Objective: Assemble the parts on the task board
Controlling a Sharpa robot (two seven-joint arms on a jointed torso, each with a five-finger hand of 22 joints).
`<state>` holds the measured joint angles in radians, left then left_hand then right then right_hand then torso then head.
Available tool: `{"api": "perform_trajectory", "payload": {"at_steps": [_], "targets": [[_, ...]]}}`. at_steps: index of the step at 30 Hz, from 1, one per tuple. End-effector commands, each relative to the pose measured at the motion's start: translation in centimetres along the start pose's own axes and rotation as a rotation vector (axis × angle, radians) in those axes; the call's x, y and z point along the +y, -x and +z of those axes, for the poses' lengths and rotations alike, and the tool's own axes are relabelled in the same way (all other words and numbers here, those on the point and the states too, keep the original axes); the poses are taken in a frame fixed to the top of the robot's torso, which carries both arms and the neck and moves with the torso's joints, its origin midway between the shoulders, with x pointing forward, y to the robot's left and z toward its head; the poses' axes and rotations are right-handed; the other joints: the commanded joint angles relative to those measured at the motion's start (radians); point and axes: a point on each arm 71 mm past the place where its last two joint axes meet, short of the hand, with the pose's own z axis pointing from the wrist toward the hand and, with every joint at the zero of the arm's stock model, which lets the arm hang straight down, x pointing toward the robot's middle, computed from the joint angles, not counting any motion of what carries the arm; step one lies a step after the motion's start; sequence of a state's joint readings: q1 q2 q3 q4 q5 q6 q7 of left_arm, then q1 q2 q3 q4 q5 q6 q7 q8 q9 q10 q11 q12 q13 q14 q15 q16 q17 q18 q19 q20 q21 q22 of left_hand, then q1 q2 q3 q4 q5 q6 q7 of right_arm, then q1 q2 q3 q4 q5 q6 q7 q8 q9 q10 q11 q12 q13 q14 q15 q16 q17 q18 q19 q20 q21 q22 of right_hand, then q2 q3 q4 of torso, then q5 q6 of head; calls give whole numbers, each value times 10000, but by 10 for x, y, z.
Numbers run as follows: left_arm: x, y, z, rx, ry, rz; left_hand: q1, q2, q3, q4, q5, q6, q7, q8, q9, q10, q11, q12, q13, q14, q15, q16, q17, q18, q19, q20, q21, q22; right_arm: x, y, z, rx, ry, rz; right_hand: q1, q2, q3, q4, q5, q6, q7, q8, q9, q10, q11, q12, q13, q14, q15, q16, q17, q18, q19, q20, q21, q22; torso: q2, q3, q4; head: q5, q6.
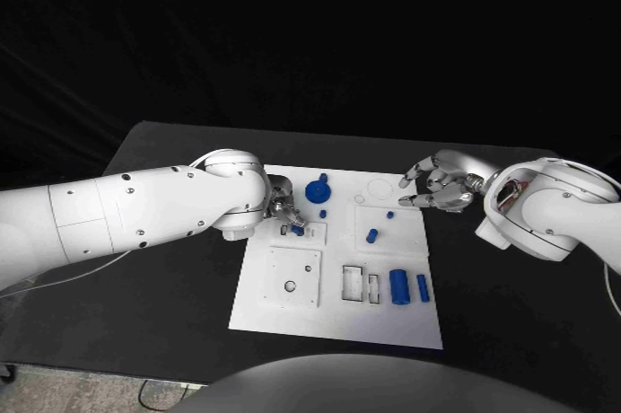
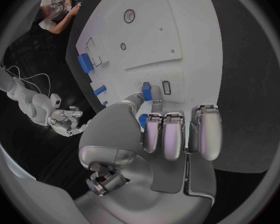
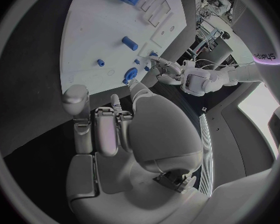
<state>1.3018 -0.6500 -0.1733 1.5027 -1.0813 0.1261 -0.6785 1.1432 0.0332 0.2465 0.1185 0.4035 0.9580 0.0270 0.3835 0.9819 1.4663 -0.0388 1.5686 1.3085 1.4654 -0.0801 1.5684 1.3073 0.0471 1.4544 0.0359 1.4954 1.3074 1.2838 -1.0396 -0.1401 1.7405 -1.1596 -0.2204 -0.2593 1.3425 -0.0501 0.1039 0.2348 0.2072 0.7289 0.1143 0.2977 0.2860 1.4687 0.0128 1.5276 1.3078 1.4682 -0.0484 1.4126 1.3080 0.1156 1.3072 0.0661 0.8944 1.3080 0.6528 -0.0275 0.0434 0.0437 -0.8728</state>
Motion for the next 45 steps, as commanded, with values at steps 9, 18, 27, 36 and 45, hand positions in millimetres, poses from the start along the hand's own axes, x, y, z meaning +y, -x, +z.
{"api": "perform_trajectory", "payload": {"at_steps": [9, 18, 27, 36, 45], "targets": [[2, -3, 2, 92, 18, 43, -947, -45, -109, 628, -2063, 41, 247, -816, -305, 1045, 220, 22, 2623, 1054, 176, 24, 2634, -43, -224, 124, -199, 1128, -1, -2, 1, 198, -78, -46, 21, 88, 9, -68, 67, -34, -1, 35, -27, 375, 79, -92, 2145, 363, 65, -71, 1125, 156, -88, 25, -106, 427, 15, -3, -4, -8, 2], [2, -4, 2, 198, 23, -4, -1176, -94, -380, 866, -2475, 198, 304, -1111, -477, 1045, 283, 22, 2623, 1054, 232, 24, 2634, -43, -215, 188, -211, 1154, -2, -3, 1, 266, -120, -60, 72, 106, 25, -111, 131, -35, 6, 43, -50, 355, 83, -111, 2128, 360, 69, -88, 1111, 158, -93, 28, -150, 417, 16, 2, -2, -17, 2], [2, -4, 3, 200, 5, -25, -1414, -158, -752, 1109, -3181, 334, 327, -1324, -529, 1045, 305, 22, 2623, 1054, 260, 24, 2634, -49, -179, 228, -203, 1208, -2, -4, 1, 334, -148, -32, 89, 116, 33, -126, 168, -33, 8, 47, -59, 339, 84, -126, 2115, 360, 71, -94, 1106, 160, -95, 29, -171, 413, 14, -2, -2, -12, 2], [-1, -4, 2, 52, -120, -221, -1516, -114, -1099, 1282, -3391, 743, 208, -1157, -267, 1045, 222, 22, 2623, 1054, 201, 24, 2634, -86, -28, 195, -114, 1375, -3, -4, 1, 379, -195, -36, 111, 131, 44, -145, 210, -28, 9, 53, -70, 330, 85, -135, 2106, 359, 71, -101, 1099, 163, -98, 30, -199, 406, 17, -5, 3, -14, 2], [-3, -4, 2, -41, -188, -297, -1318, -62, -1225, 1206, -3276, 909, 89, -848, 147, 1045, 114, 22, 2623, 1054, 107, 24, 2634, -101, 37, 108, -84, 1448, -4, -4, 1, 405, -217, -43, 111, 131, 44, -145, 210, -28, 9, 53, -70, 330, 85, -135, 2106, 359, 71, -101, 1099, 163, -98, 30, -199, 406, 15, -1, -6, -25, 2]]}}
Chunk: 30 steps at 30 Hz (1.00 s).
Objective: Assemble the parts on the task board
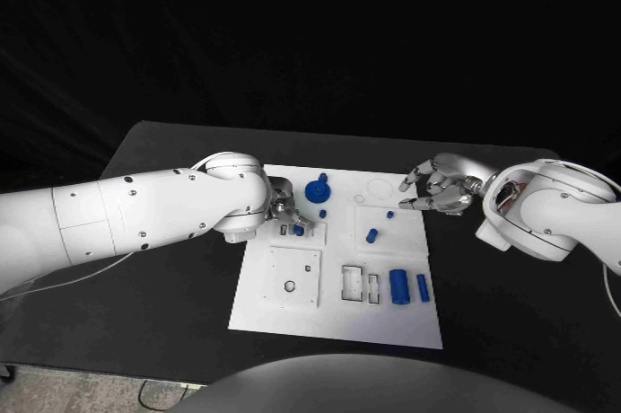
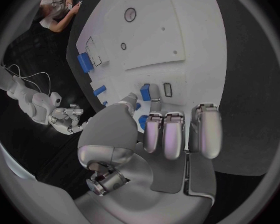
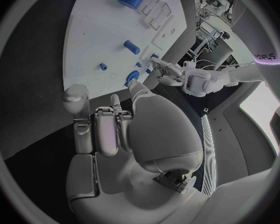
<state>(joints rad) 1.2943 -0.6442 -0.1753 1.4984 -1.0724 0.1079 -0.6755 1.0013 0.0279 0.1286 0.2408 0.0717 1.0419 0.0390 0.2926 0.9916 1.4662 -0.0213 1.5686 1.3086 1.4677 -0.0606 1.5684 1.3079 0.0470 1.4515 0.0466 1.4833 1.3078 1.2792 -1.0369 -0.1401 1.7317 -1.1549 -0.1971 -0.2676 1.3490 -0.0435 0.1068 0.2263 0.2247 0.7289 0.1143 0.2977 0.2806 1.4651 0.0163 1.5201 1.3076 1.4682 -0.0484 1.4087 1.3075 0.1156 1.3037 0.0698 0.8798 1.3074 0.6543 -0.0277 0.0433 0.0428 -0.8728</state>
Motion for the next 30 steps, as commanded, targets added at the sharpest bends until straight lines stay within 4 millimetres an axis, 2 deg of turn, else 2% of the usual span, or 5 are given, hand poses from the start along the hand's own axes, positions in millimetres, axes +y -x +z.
{"api": "perform_trajectory", "payload": {"at_steps": [1, 10, 23, 30], "targets": [[-3, 0, 0, -55, -164, -142, 126, -4, -57, -28, 58, 80, -44, 96, 99, 1046, -70, 22, 2622, 1031, -97, 24, 2629, -103, 78, -9, 44, 1456, -1, -1, 0, 157, -57, -36, 49, 70, 18, -64, 45, -27, 9, 54, -18, 360, 50, -65, 2102, 359, 71, -64, 1100, 163, -65, -7, -60, 410, 0, 1, -4, -22, 2], [-3, 2, 0, -288, -317, -362, 347, 26, -142, -142, 162, 155, -144, 331, 441, 1046, -168, 22, 2622, 1031, -192, 24, 2629, -165, 290, -99, 188, 1674, -2, -1, 0, 163, -90, -38, 67, 90, 31, -77, 77, -24, 10, 59, -27, 350, 50, -75, 2093, 360, 71, -66, 1098, 166, -67, -6, -85, 405, -1, -2, 8, -54, 2], [0, 2, 0, -303, -111, -113, 401, 53, -154, -167, 219, 180, -168, 371, 508, 1046, -194, 22, 2622, 1031, -217, 24, 2629, -168, 309, -124, 197, 1691, -2, -1, 0, 159, -87, -34, 76, 103, 39, -84, 92, -22, 12, 61, -33, 320, 51, -101, 2070, 356, 71, -78, 1087, 168, -70, -6, -102, 401, -4, -7, -6, -14, 2], [4, 13, -10, -820, -160, -71, 386, 49, -230, -140, 238, 250, -208, 506, 677, 1046, -227, 22, 2622, 1031, -249, 24, 2629, -177, 342, -157, 215, 1723, -2, 0, -1, 78, -96, -11, 30, 118, 26, -55, 100, -22, 20, 64, -46, 222, 56, -185, 1992, 355, 74, -88, 1078, 170, -69, -5, -126, 396, 4, -3, -25, -21, 2]]}}
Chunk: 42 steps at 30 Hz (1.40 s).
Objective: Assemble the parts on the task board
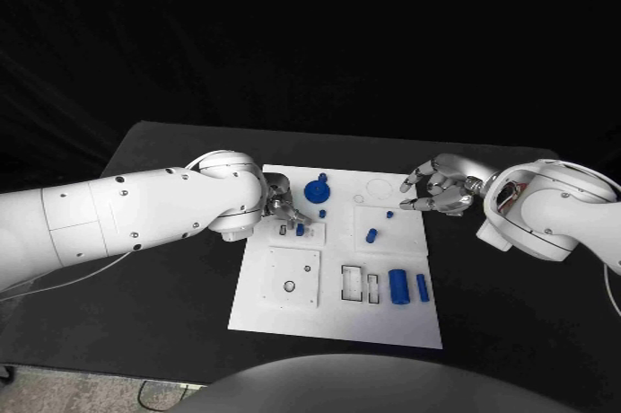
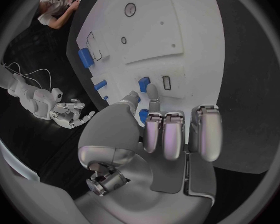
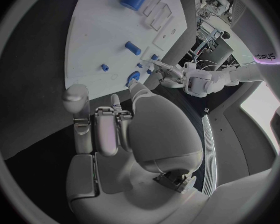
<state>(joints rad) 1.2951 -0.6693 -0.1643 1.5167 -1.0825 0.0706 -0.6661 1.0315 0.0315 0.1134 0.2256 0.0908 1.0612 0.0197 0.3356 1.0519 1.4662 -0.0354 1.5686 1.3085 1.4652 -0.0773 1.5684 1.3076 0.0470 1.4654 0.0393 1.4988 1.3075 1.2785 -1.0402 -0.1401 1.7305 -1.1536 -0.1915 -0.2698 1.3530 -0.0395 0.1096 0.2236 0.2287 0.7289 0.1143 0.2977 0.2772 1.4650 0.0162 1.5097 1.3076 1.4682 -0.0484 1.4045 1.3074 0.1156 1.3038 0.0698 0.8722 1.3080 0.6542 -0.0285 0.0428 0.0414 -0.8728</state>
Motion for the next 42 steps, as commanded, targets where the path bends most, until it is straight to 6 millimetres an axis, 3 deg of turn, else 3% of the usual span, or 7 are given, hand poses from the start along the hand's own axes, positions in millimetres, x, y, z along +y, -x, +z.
{"api": "perform_trajectory", "payload": {"at_steps": [1, 4, 7, 11, 16, 29, 42], "targets": [[-1, 11, -7, -493, -99, 241, 85, 12, -96, 17, 46, 58, -21, 113, 131, 1046, -94, 22, 2622, 1056, -89, 24, 2632, -176, 199, -91, 55, 1722, 0, 0, 0, 28, -33, -11, -15, 80, -3, -24, 61, -20, 20, 65, -14, 187, 57, -109, 1965, 355, 75, -49, 1077, 171, -70, -4, -54, 389, 6, 7, -24, -2, 2], [0, 25, -15, -835, -132, 313, 79, 11, -118, 29, 40, 50, -25, 144, 185, 1046, -100, 22, 2622, 1056, -95, 24, 2632, -173, 192, -98, 47, 1714, 0, -1, 0, 23, -40, -8, -28, 83, -7, -16, 63, -18, 20, 67, -18, 150, 58, -142, 1935, 354, 75, -53, 1073, 172, -71, -4, -65, 387, 4, 23, -12, -6, 2], [1, 42, -23, -1179, -119, 396, 72, 7, -141, 43, 27, 32, -28, 169, 236, 1046, -104, 22, 2622, 1056, -99, 24, 2632, -172, 190, -104, 45, 1713, 0, -1, 0, 27, -46, -8, -28, 83, -7, -16, 63, -18, 20, 67, -18, 150, 58, -142, 1935, 354, 75, -53, 1073, 172, -71, -4, -65, 387, 7, 19, -9, 64, 2], [8, 60, -30, -1542, 46, 443, 58, 13, -168, 67, 3, -1, -27, 192, 295, 1046, -105, 22, 2622, 1056, -102, 24, 2632, -174, 196, -110, 47, 1720, 0, -1, 0, 50, -77, -14, -44, 89, -11, -5, 65, -12, 19, 71, -22, 137, 58, -154, 1924, 356, 76, -51, 1075, 170, -64, -3, -58, 390, 17, 19, -5, 55, 2], [16, 71, -28, -1707, 286, 349, 136, 34, -174, 47, 53, -118, -20, 203, 400, 1046, -101, 22, 2622, 1056, -102, 24, 2632, -172, 185, -116, 35, 1714, 0, -1, -1, 76, -80, -20, -49, 91, -12, -2, 66, -11, 18, 72, -23, 135, 58, -157, 1921, 355, 76, -53, 1072, 170, -63, -3, -60, 390, 36, -19, 5, 26, 2], [31, 72, -6, -1669, 849, 184, 343, 34, -170, -46, 205, -296, 3, 205, 562, 1046, -84, 22, 2622, 1056, -89, 24, 2632, -168, 168, -112, 16, 1710, 2, -2, 1, 132, -15, 4, -45, 114, -2, -3, 103, -7, 15, 77, -35, 122, 54, -172, 1907, 356, 75, -55, 1070, 170, -58, -3, -72, 389, 88, -65, 13, 80, 2], [28, 67, 11, -1450, 786, 169, 418, 9, -207, -65, 254, -485, 55, 160, 654, 1046, -43, 22, 2622, 1056, -57, 24, 2632, -150, 106, -92, -36, 1658, 2, -2, 1, 185, -5, -1, -37, 124, 5, -9, 130, -6, 15, 79, -42, 128, 53, -169, 1910, 356, 74, -59, 1066, 173, -60, -3, -90, 386, 84, -34, 1, 65, 2]]}}
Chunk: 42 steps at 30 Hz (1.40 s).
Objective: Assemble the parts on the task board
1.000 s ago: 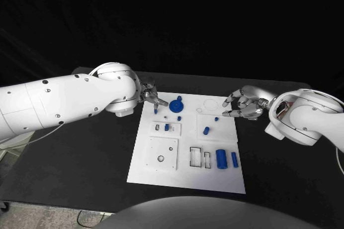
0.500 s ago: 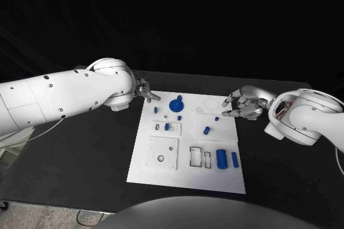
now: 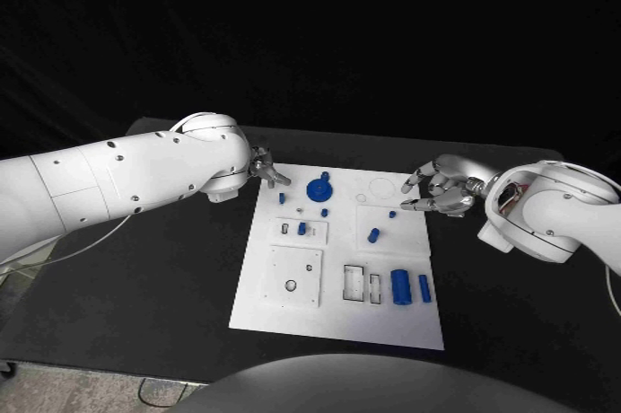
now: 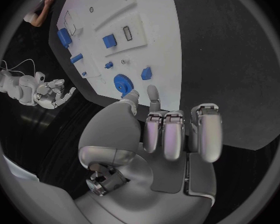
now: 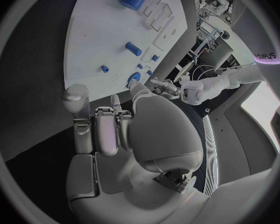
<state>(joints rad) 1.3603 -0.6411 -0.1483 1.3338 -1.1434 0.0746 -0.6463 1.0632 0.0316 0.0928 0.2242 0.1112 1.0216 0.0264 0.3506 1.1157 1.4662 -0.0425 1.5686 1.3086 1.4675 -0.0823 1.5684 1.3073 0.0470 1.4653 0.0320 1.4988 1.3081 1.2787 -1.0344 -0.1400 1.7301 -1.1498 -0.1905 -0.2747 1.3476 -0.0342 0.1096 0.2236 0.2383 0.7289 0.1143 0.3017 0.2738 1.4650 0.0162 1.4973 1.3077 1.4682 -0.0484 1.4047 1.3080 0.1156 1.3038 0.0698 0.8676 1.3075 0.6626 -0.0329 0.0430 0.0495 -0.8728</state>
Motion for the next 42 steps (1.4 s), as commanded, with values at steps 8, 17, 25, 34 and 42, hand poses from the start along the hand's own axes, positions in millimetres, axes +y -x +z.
{"api": "perform_trajectory", "payload": {"at_steps": [8, 17, 25, 34, 42], "targets": [[-5, -6, 6, 387, -252, 172, 80, 6, -38, -16, 59, -149, 15, -9, 51, 1046, 53, 22, 2622, 1033, 15, 24, 2635, -139, 68, -4, -69, 1621, 1, -2, 0, 147, -2, -26, 37, 90, 22, -24, 80, -1, 15, 44, -19, 122, 52, -53, 1901, 354, 72, -71, 1050, 176, -61, -4, -71, 386, -6, 14, 2, -52, 2], [-4, -10, 9, 676, -143, 276, 76, 15, -48, -3, 60, -163, 21, -13, 68, 1046, 63, 22, 2622, 1033, 25, 24, 2635, -131, 42, 4, -90, 1598, 0, -2, -1, 164, -34, -29, 93, 134, 72, -66, 223, 20, 16, 59, -50, 117, 50, -65, 1888, 353, 70, -83, 1038, 178, -51, -6, -110, 385, -10, 11, 15, -55, 2], [-5, -12, 10, 809, -129, 318, 107, 35, -41, -13, 78, -172, 23, -13, 86, 1046, 69, 22, 2622, 1033, 34, 24, 2635, -129, 33, 13, -98, 1594, 0, -2, 0, 180, -36, -34, 142, 164, 133, -108, 482, 40, 16, 68, -95, 107, 46, -81, 1872, 352, 67, -96, 1023, 180, -41, -9, -164, 384, -17, 5, 19, -43, 2], [-5, -16, 11, 973, -93, 371, 176, 72, -21, -44, 146, -189, 26, -16, 126, 1046, 77, 22, 2622, 1033, 47, 24, 2635, -124, 13, 28, -115, 1584, 0, -1, 0, 153, -61, -28, 164, 167, 170, -132, 627, 56, 16, 73, -126, 106, 45, -84, 1867, 353, 65, -98, 1020, 182, -33, -12, -195, 386, -9, 1, 4, -21, 2], [-4, -18, 12, 1002, -73, 341, 245, 89, -5, -82, 245, -231, 36, -34, 160, 1046, 86, 22, 2622, 1033, 57, 24, 2635, -114, -24, 41, -146, 1558, 0, -1, 0, 146, -78, -24, 170, 168, 181, -138, 667, 59, 17, 74, -134, 101, 44, -89, 1862, 355, 65, -95, 1022, 182, -30, -13, -199, 388, -3, 12, -11, 19, 2]]}}
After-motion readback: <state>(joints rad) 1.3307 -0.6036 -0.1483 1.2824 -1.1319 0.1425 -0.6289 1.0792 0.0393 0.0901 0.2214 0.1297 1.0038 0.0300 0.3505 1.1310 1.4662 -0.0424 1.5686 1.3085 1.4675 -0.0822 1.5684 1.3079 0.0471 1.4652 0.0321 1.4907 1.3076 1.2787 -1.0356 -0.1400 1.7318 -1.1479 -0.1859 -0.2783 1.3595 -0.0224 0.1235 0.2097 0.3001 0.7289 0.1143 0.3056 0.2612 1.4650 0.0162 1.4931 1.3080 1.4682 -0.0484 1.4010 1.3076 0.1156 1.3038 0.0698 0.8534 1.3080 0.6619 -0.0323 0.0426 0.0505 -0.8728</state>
